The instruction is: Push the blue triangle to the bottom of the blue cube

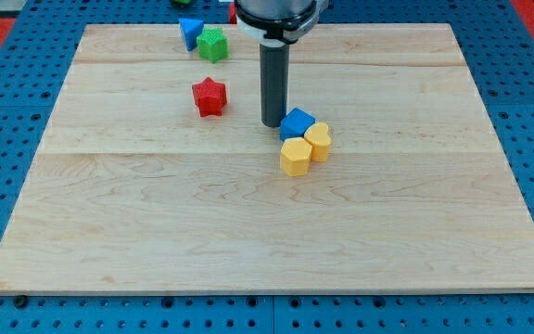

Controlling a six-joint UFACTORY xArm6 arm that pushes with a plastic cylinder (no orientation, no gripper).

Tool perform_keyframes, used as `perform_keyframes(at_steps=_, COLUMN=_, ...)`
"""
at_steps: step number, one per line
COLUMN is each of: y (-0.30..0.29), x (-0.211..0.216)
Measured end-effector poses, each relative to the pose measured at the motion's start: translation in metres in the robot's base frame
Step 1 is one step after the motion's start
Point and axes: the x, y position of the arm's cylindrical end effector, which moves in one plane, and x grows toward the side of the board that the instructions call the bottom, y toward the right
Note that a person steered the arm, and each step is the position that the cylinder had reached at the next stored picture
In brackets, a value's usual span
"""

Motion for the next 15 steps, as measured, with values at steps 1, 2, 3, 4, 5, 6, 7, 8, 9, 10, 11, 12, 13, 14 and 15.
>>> perform_keyframes(at_steps=1, y=-0.016, x=-0.056)
perform_keyframes(at_steps=2, y=0.030, x=-0.117)
perform_keyframes(at_steps=3, y=0.071, x=-0.179)
perform_keyframes(at_steps=4, y=0.051, x=-0.195)
perform_keyframes(at_steps=5, y=0.029, x=-0.192)
perform_keyframes(at_steps=6, y=-0.023, x=-0.193)
perform_keyframes(at_steps=7, y=-0.087, x=-0.193)
perform_keyframes(at_steps=8, y=-0.134, x=-0.189)
perform_keyframes(at_steps=9, y=-0.169, x=-0.174)
perform_keyframes(at_steps=10, y=-0.179, x=-0.144)
perform_keyframes(at_steps=11, y=-0.181, x=-0.120)
perform_keyframes(at_steps=12, y=-0.181, x=-0.098)
perform_keyframes(at_steps=13, y=-0.186, x=-0.096)
perform_keyframes(at_steps=14, y=-0.194, x=-0.096)
perform_keyframes(at_steps=15, y=-0.201, x=-0.087)
